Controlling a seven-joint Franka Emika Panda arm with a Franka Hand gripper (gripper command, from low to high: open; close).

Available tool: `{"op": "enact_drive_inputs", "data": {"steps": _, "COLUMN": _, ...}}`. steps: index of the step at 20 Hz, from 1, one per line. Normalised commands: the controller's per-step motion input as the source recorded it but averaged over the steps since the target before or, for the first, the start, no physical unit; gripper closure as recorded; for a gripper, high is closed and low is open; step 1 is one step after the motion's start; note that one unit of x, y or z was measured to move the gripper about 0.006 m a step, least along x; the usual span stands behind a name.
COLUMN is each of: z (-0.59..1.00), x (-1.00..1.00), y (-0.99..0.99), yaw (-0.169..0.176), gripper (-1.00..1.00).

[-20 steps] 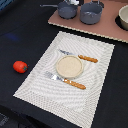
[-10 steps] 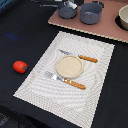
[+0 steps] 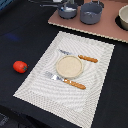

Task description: Place the pan onto the stove and place the fish and sausage into the pan.

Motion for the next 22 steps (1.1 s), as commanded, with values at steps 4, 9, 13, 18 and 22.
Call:
{"op": "enact_drive_inputs", "data": {"steps": 4, "z": 0.69, "x": 0.00, "y": -0.96, "yaw": 0.000, "gripper": -1.00}}
{"op": "enact_drive_inputs", "data": {"steps": 9, "z": 0.59, "x": 0.00, "y": -1.00, "yaw": 0.000, "gripper": -1.00}}
{"op": "enact_drive_inputs", "data": {"steps": 13, "z": 0.55, "x": 0.00, "y": -1.00, "yaw": 0.000, "gripper": -1.00}}
{"op": "enact_drive_inputs", "data": {"steps": 18, "z": 0.44, "x": 0.00, "y": -1.00, "yaw": 0.000, "gripper": -1.00}}
{"op": "enact_drive_inputs", "data": {"steps": 22, "z": 0.33, "x": 0.00, "y": -1.00, "yaw": 0.000, "gripper": -1.00}}
